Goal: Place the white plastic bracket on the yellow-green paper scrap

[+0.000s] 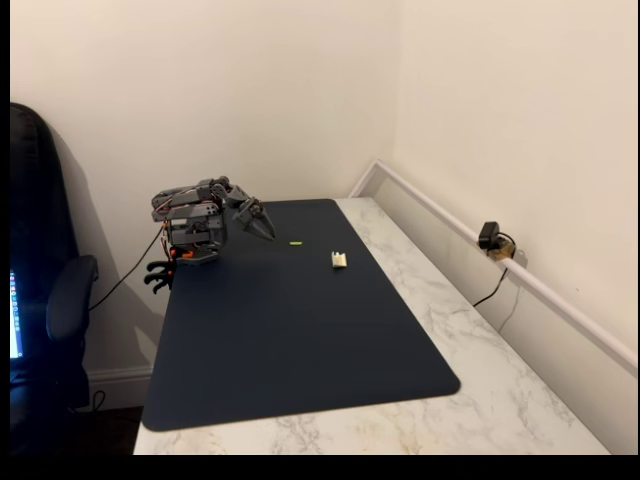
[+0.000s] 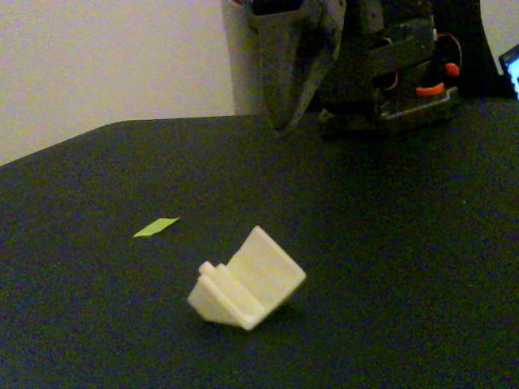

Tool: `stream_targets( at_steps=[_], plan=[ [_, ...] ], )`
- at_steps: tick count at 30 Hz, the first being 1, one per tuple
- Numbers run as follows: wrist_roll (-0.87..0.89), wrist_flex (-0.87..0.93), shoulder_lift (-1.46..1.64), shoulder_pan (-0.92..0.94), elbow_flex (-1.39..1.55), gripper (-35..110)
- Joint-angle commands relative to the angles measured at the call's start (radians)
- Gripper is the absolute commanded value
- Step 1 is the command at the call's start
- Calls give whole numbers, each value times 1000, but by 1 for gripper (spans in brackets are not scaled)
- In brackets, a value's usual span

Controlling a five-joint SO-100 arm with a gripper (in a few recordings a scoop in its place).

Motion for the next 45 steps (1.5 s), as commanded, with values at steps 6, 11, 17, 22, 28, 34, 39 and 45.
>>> stream_targets(
  at_steps=[6,11,17,22,28,34,39,45],
  plan=[
    [12,11,32,-12,-23,0],
    [12,11,32,-12,-23,0],
    [12,11,32,-12,-23,0],
    [12,11,32,-12,-23,0],
    [12,11,32,-12,-23,0],
    [12,11,32,-12,-23,0],
    [106,-86,32,-23,0,0],
    [198,63,32,-66,-216,0]
  ],
)
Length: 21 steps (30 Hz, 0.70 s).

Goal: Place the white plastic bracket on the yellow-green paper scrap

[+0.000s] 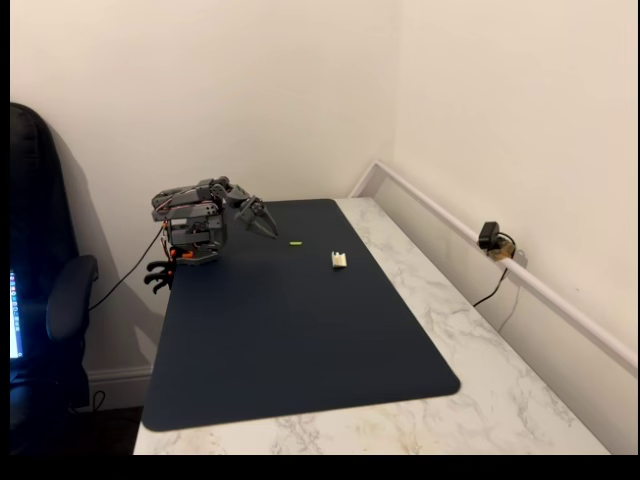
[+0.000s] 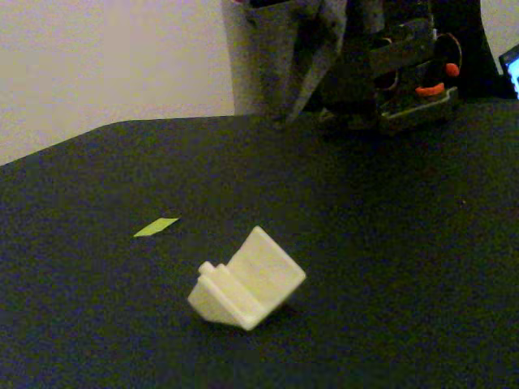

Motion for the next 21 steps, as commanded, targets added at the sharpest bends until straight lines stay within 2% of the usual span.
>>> stream_targets(
  at_steps=[1,5,12,15,21],
  plan=[
    [97,112,26,-28,-222,0],
    [196,215,-141,-37,-462,0],
    [41,275,-486,-40,-831,0],
    [91,284,-609,-18,-957,0],
    [179,316,-785,21,-1029,0]
  ],
)
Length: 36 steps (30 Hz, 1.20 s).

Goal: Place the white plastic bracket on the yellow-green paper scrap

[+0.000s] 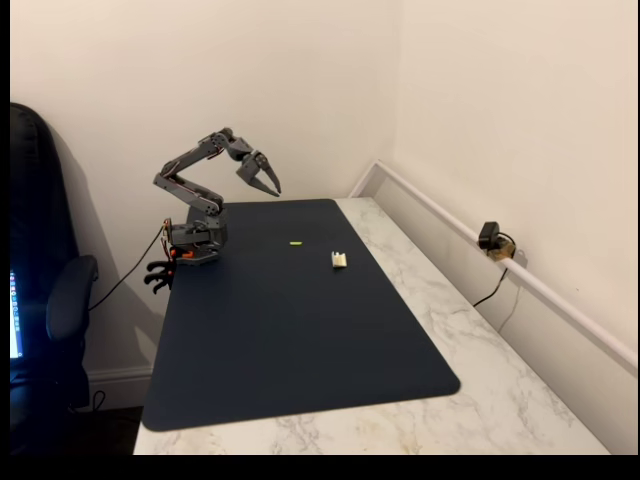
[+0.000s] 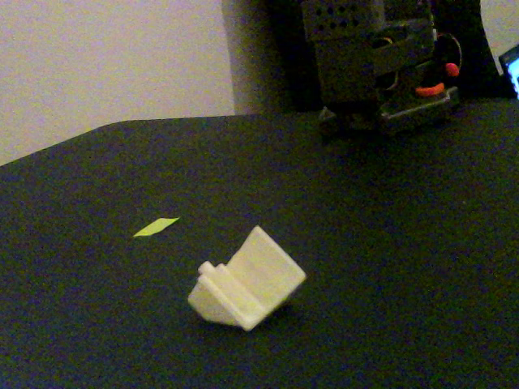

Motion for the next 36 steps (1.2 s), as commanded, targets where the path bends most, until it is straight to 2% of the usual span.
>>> stream_targets(
  at_steps=[1,3,7,12,16,21,26,32,36],
  plan=[
    [106,25,-107,31,-110,0],
    [152,106,-270,26,-212,0],
    [104,293,-655,-20,-563,5],
    [92,336,-811,-23,-816,4],
    [143,499,-1031,-23,-1134,3],
    [143,483,-1155,-63,-1301,4],
    [178,489,-1267,-61,-1410,23],
    [212,453,-1427,-120,-1447,30],
    [206,468,-1585,-152,-1595,32]
  ],
)
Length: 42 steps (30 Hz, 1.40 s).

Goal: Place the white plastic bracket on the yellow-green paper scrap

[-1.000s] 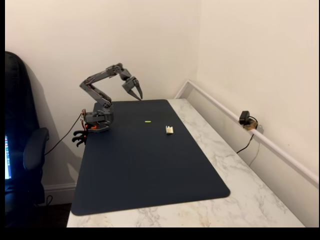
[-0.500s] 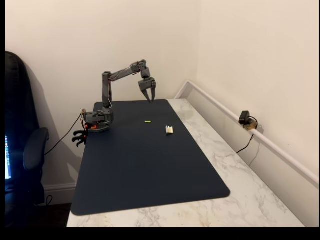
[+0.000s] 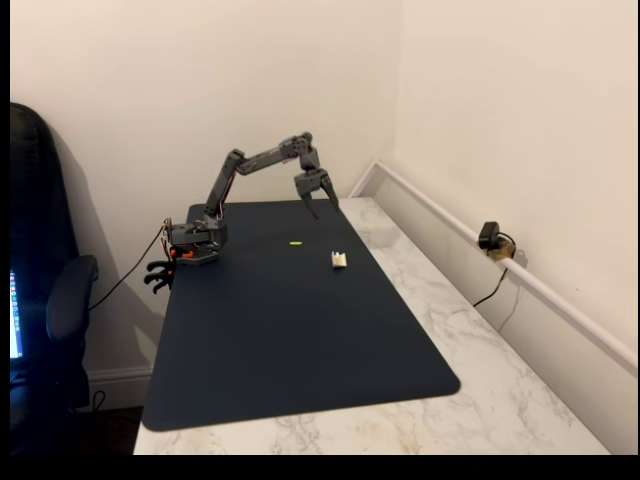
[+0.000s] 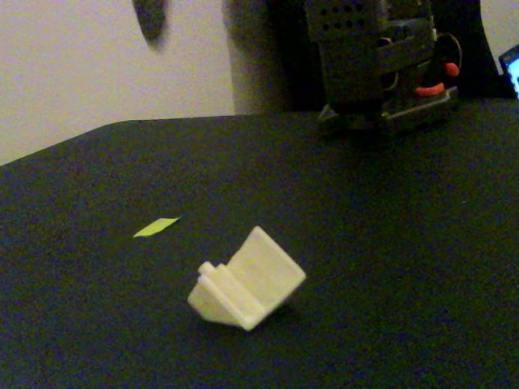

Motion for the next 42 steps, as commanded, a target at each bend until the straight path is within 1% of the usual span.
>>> stream_targets(
  at_steps=[1,3,5,12,17,31,42],
  plan=[
    [11,23,-63,-34,-193,32],
    [11,51,-167,-35,-327,31],
    [5,49,-222,-32,-379,31],
    [2,51,-339,8,-469,35],
    [11,54,-390,11,-476,39],
    [72,54,-506,-15,-517,39],
    [72,55,-563,-21,-551,39]
  ],
)
